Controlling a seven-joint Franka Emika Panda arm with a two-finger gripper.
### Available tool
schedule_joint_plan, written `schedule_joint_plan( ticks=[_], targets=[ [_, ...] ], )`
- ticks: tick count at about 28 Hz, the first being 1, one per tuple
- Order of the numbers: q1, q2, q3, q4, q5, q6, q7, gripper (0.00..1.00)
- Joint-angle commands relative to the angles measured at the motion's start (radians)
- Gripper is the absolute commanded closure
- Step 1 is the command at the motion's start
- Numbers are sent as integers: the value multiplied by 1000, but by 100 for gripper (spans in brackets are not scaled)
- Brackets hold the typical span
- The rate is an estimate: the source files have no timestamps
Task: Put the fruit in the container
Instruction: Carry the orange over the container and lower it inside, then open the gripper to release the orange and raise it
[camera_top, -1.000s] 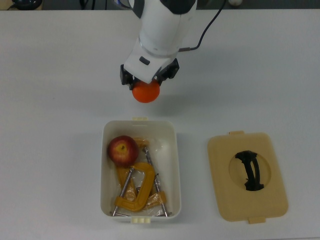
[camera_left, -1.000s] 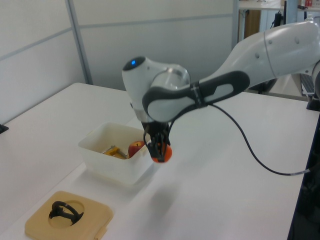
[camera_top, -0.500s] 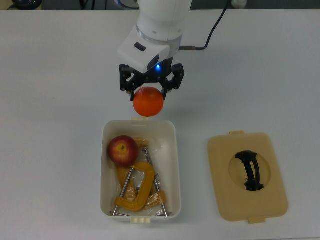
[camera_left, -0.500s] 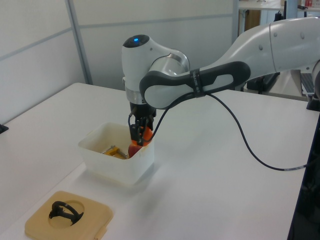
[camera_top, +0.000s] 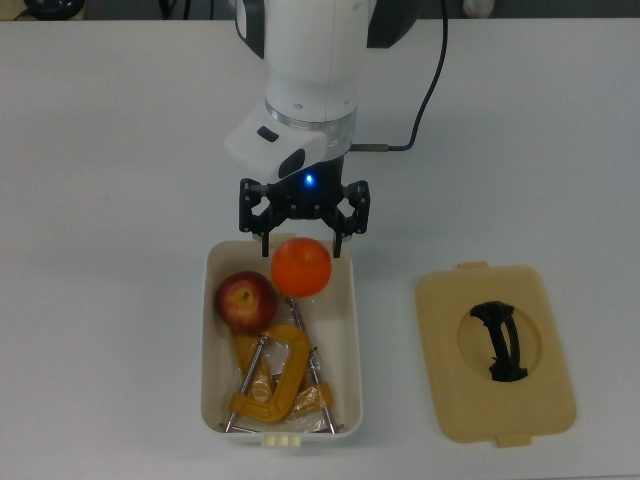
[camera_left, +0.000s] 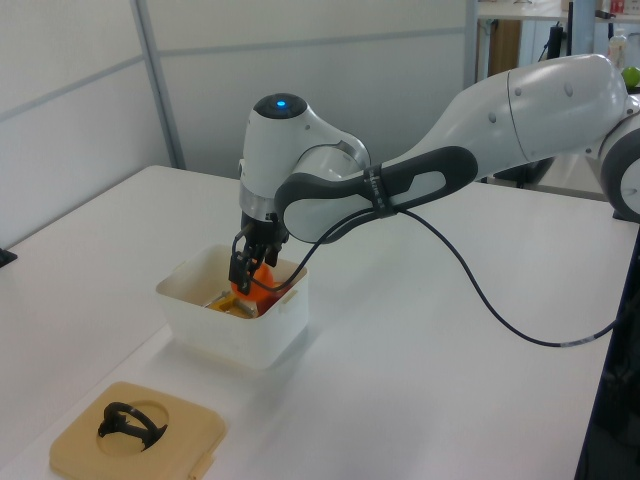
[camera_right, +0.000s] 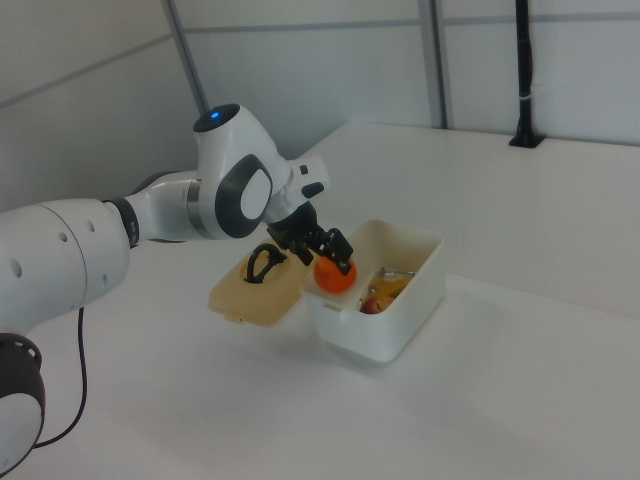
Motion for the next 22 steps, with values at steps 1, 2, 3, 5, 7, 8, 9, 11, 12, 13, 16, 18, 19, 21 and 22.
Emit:
schedule_joint_plan(
  ticks=[1, 2, 3, 5, 7, 8, 9, 11, 12, 13, 16, 18, 19, 21, 22],
  targets=[
    [-7, -5, 0, 7, -7, 1, 34, 0],
    [-7, -8, 0, 4, -5, -6, 34, 0],
    [-7, -12, 0, -4, -3, -20, 34, 0],
    [-7, -26, 0, -10, -3, -80, 34, 0],
    [-4, -57, 2, -13, 0, -195, 34, 0],
    [-4, -66, 3, -14, 1, -233, 31, 0],
    [-2, -77, 3, -14, 3, -267, 31, 0],
    [1, -95, 5, -16, 15, -321, 28, 0],
    [1, -110, 3, -17, 36, -364, 25, 0],
    [3, -118, 3, -17, 47, -379, 25, 0],
    [3, -146, 3, -25, 73, -427, 25, 0],
    [3, -175, 2, -30, 92, -479, 23, 0],
    [1, -184, 2, -30, 102, -494, 22, 0],
    [1, -201, -1, -33, 122, -519, 19, 0],
    [1, -212, -4, -37, 133, -530, 14, 0]
  ],
)
